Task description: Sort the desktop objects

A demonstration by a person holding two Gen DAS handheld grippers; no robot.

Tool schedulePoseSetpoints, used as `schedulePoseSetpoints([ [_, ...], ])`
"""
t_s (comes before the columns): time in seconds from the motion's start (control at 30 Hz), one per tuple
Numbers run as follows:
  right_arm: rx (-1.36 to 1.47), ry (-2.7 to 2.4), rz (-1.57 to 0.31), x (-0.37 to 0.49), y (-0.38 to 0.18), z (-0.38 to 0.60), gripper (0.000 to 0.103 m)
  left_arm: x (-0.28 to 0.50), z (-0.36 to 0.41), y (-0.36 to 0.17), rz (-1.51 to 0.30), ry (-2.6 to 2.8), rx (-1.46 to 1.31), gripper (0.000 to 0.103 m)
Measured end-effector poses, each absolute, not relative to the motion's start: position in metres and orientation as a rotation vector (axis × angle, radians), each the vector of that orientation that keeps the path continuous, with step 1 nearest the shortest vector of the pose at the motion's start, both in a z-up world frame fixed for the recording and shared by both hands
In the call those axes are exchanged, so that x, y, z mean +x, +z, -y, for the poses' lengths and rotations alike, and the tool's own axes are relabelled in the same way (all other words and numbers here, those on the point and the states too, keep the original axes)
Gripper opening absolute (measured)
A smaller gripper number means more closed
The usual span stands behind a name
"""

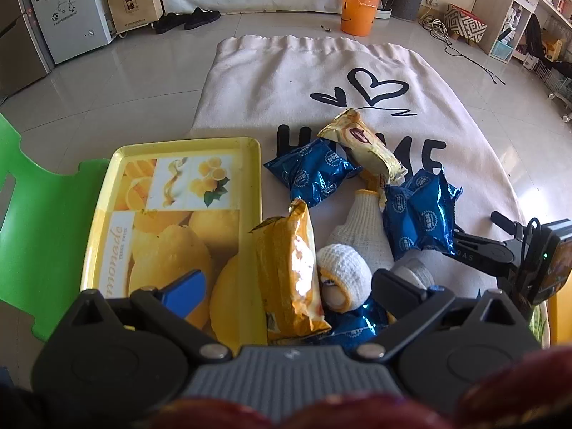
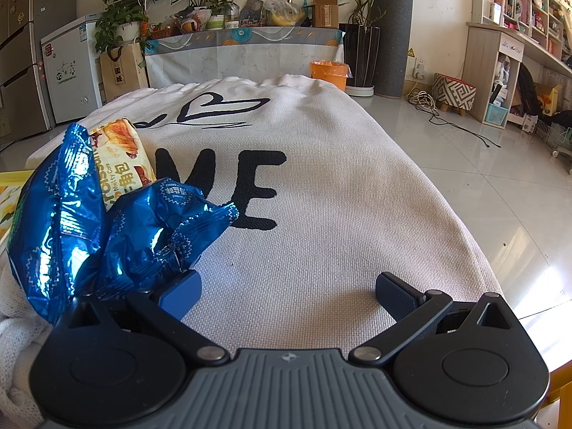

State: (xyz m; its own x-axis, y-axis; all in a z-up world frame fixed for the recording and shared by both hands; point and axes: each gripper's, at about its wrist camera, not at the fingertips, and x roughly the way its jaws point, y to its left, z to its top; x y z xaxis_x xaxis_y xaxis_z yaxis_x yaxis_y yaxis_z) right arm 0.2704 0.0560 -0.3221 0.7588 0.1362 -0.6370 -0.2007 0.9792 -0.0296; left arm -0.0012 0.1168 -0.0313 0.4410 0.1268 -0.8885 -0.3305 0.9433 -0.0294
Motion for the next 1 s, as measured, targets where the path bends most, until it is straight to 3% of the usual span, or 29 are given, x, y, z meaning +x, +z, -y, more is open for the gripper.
schedulePoseSetpoints([
  [1.0,-0.097,0.182,-0.686,0.271,-0.322,-0.056,0.103,0.008,-0.117,-0.07,-1.178,0.259,-0.249,0.102],
])
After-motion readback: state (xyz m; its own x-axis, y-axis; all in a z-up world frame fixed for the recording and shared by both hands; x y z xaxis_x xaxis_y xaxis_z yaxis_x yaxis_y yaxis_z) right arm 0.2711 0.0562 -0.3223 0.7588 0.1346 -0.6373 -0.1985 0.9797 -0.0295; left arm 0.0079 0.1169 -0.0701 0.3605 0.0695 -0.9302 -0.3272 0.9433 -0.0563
